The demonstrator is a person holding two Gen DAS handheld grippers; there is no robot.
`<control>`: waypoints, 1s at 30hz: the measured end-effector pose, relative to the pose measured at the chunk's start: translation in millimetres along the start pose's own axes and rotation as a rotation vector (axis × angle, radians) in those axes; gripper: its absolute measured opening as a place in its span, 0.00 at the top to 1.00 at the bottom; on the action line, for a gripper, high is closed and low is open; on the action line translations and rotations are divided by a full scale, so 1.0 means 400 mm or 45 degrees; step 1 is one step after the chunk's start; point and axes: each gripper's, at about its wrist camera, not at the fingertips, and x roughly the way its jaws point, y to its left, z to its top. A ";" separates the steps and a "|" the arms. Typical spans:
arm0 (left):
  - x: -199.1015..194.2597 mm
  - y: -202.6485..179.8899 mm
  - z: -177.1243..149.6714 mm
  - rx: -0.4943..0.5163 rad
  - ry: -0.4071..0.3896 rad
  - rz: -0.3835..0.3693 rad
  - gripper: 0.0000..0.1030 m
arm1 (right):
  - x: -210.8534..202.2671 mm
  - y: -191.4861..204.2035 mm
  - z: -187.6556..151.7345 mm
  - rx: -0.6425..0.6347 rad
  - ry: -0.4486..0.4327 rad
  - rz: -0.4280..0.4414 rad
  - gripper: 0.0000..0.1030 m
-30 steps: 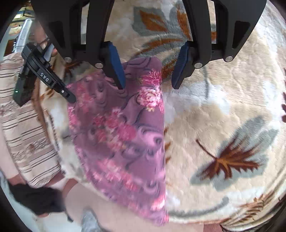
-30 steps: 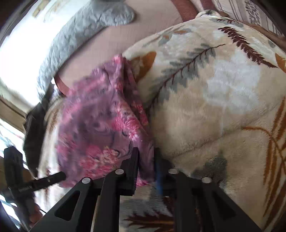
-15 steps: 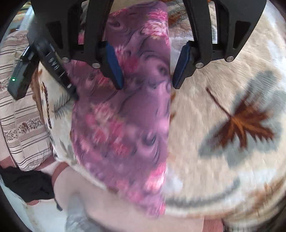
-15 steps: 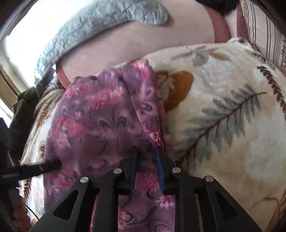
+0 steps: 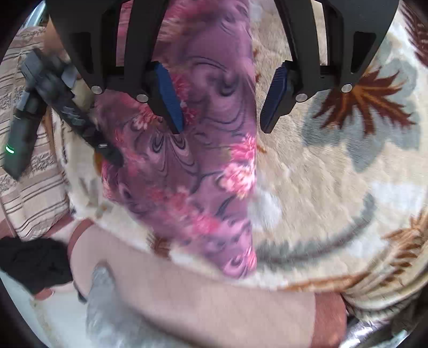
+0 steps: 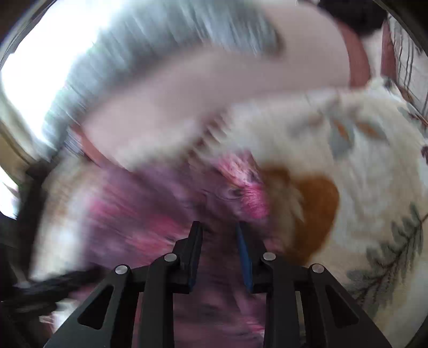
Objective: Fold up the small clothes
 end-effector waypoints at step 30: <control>-0.015 0.063 -0.073 -0.216 0.101 -0.399 0.30 | -0.057 -0.095 -0.084 0.108 0.093 0.472 0.48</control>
